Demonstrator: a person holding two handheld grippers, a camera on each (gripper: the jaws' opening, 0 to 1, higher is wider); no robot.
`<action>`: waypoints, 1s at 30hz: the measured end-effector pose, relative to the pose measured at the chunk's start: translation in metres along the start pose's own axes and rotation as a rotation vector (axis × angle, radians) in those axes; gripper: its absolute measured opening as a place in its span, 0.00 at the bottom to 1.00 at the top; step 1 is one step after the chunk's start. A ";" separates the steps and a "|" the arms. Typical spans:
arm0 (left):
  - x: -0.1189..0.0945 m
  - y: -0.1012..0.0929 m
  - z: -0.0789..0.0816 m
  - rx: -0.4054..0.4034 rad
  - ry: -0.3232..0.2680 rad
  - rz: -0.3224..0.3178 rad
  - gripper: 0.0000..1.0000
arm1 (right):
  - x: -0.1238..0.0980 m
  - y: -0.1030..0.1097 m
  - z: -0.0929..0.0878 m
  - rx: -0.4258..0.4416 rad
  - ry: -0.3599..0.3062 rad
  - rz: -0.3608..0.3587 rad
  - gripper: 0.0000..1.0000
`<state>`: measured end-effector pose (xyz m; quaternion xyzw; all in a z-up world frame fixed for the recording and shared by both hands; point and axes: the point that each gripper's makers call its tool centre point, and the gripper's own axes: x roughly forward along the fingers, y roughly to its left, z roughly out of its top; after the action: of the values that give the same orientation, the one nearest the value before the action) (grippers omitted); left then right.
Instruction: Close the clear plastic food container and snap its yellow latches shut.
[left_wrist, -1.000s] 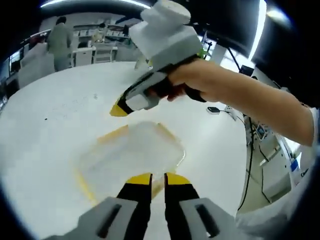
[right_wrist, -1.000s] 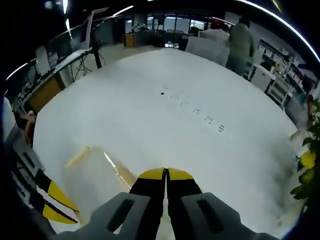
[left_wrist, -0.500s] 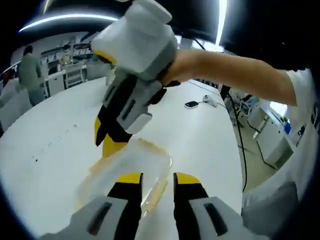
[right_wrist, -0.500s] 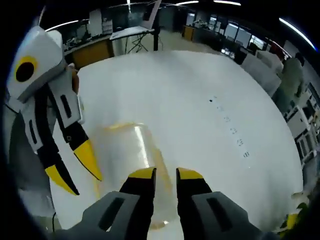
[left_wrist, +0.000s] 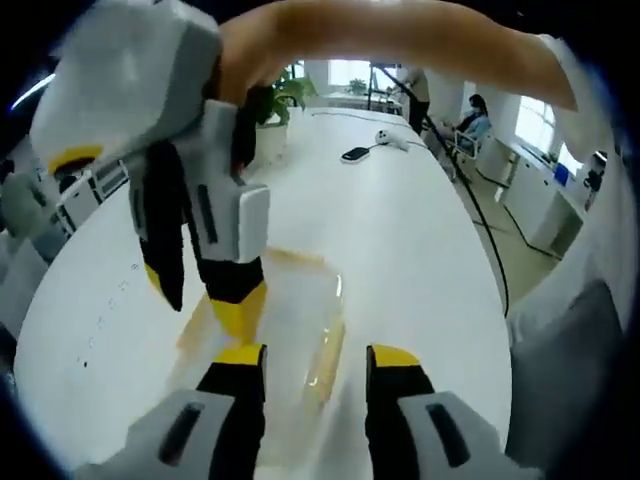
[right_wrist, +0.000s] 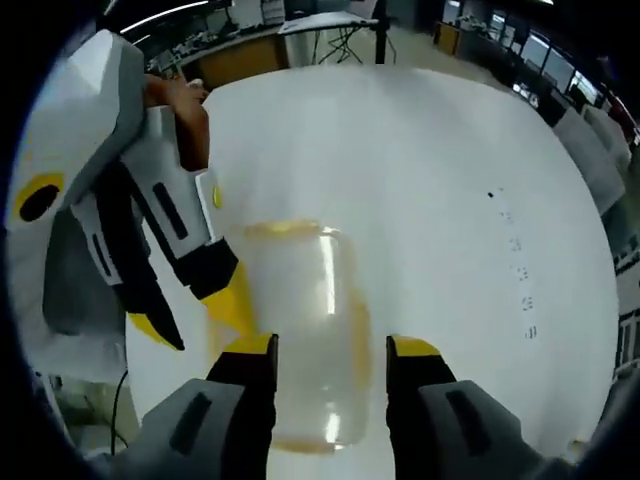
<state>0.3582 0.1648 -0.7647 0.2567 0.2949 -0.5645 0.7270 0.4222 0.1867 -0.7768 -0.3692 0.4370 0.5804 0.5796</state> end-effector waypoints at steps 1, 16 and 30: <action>0.001 0.001 -0.001 0.003 0.002 0.005 0.35 | 0.002 0.000 -0.001 -0.007 0.015 0.003 0.42; 0.006 0.001 0.001 0.136 0.000 0.049 0.26 | 0.003 0.006 -0.003 0.031 0.131 0.085 0.39; 0.008 -0.004 -0.003 0.337 0.159 0.086 0.23 | 0.002 0.016 -0.003 0.054 0.223 0.078 0.40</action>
<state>0.3552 0.1609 -0.7725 0.4309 0.2417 -0.5523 0.6715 0.4056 0.1852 -0.7780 -0.3985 0.5284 0.5458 0.5139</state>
